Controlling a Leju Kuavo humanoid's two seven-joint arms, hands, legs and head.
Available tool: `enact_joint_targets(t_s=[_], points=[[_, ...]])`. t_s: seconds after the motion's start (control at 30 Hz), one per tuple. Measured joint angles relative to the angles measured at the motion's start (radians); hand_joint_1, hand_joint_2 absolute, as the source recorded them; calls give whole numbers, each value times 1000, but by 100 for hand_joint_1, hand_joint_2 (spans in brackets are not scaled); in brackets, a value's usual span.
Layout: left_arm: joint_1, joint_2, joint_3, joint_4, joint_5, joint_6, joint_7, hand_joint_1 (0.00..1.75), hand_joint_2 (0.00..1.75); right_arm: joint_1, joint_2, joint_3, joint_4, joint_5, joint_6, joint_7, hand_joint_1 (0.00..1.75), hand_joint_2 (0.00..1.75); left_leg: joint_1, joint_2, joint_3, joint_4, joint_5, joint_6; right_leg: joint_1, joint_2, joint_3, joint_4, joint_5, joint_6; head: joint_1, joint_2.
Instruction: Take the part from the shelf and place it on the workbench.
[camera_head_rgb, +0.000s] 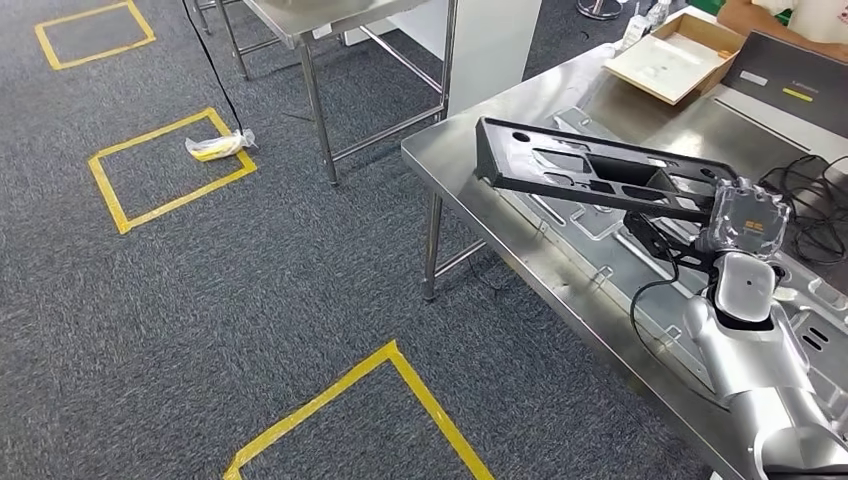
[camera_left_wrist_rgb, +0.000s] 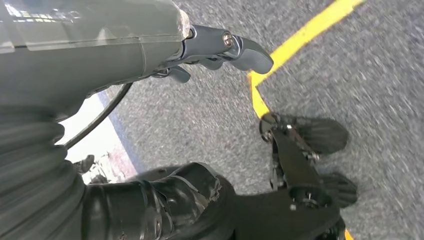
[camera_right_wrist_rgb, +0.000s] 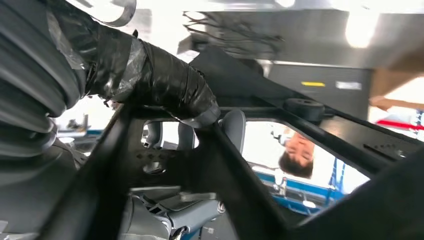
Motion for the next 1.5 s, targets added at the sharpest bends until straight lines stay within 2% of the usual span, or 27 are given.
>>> enact_joint_targets(t_s=[0.07, 0.1, 0.13, 0.23, 0.37, 0.73, 0.93, 1.2, 1.5], points=[[3, 0, 1, 0, 0, 0, 0, 0, 175, -14, -5, -5, 28, 1, 1, 2, 175, 175, -7, 4, -1, -4, 2, -1, 1, -36, 4, -5, -3, -9, 0, 0], [4, 0, 1, 0, 0, 0, -1, 0, 175, -19, -7, -7, 39, 2, 2, 2, 175, 175, -11, 5, -5, -1, -1, -4, 1, -43, 8, -9, 0, -12, -1, 0], [4, 0, 2, 0, 0, 0, -1, 0, 175, -22, -8, -8, 47, 2, 2, 2, 175, 175, -12, 8, -6, 3, -1, -3, 0, -44, 10, -17, 6, -13, -2, 0], [3, 0, 2, 0, -1, -1, -1, 0, 175, -23, -9, -11, 66, 2, 4, 3, 175, 175, -13, 11, -11, 11, -1, 0, -2, -42, 6, -14, 10, -4, -2, 0], [3, 0, 4, 0, -2, -1, -2, 0, 175, -43, -10, -15, 112, 10, 23, 21, 175, 175, -13, 11, -29, 41, -9, 6, -2, -43, -10, 11, 1, 1, -2, 0], [2, 0, 20, 0, -3, 2, -2, 0, 175, -141, -16, -16, 292, 71, 69, 96, 175, 175, -14, 11, -166, 247, -86, 9, -2, -43, -150, 218, -72, 7, -2, 0], [1, 0, 26, 0, -2, 4, -5, 0, 175, -161, -14, -15, 327, 77, 71, 106, 175, 175, -14, 10, -215, 322, -114, 8, -2, -44, -201, 296, -101, 7, -2, 0], [1, 0, 34, 0, -5, -1, -12, 0, 175, -166, -14, -15, 333, 57, 72, 75, 175, 175, -14, 11, -211, 320, -117, 7, -1, -43, -199, 297, -104, 5, -2, 0], [0, 0, 44, 0, -7, -1, -6, 0, 175, -166, 0, -15, 333, 57, 74, 75, 175, 175, -14, 11, -165, 263, -101, 3, -1, -43, -154, 242, -90, 2, -2, 0]])
